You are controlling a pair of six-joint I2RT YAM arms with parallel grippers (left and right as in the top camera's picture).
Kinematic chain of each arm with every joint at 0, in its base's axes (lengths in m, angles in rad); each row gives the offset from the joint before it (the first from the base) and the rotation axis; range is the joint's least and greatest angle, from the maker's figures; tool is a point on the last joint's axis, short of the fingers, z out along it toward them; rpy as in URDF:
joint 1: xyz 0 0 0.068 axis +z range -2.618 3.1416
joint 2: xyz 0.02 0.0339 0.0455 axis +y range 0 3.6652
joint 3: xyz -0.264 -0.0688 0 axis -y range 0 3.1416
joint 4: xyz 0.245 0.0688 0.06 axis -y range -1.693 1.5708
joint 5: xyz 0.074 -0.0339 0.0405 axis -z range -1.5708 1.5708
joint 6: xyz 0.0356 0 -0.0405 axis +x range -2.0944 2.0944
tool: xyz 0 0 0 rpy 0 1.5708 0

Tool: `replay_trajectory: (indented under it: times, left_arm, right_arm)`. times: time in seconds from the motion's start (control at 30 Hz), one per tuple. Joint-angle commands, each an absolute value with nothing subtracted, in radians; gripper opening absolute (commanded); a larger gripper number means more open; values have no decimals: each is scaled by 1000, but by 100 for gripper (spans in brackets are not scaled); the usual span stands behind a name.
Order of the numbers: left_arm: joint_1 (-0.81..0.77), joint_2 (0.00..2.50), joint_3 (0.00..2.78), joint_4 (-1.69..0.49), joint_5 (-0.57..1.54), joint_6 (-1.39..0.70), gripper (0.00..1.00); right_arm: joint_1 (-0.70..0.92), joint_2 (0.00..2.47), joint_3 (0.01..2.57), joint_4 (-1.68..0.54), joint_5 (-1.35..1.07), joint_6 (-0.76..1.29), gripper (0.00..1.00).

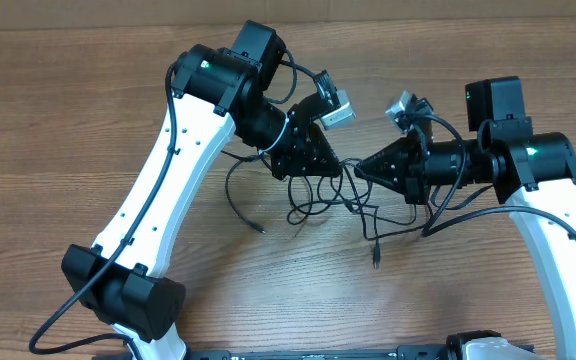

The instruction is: Untangle cables

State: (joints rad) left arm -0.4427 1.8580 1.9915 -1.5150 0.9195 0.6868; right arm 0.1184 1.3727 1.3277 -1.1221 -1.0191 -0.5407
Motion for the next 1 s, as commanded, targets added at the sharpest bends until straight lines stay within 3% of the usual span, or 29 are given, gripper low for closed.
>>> replay_trajectory:
  times: [0.0, 0.13, 0.23, 0.4, 0.47, 0.6, 0.97]
  left_arm:
    - [-435, 1830, 2007, -1514, 696, 619, 4]
    - [-432, 1830, 2007, -1514, 514, 527, 4]
    - [-432, 1830, 2007, -1513, 498, 513, 4]
    - [-432, 1830, 2007, -1510, 507, 511, 4]
    - [-432, 1830, 2007, -1513, 558, 520, 4]
    - [-432, 1830, 2007, -1533, 712, 672, 4]
    - [-432, 1830, 2007, -1534, 911, 789, 4]
  right_arm:
    - [118, 1371, 1342, -1121, -862, -426, 4]
    - [117, 1372, 1342, -1095, -611, -186, 4]
    - [117, 1371, 1342, -1080, -418, -8, 4]
    - [118, 1372, 1342, -1074, -411, 58, 4]
    - [119, 1372, 1342, -1075, -513, -10, 5]
    - [119, 1372, 1342, -1095, -762, -252, 26]
    - [119, 1371, 1342, -1049, -829, -324, 27]
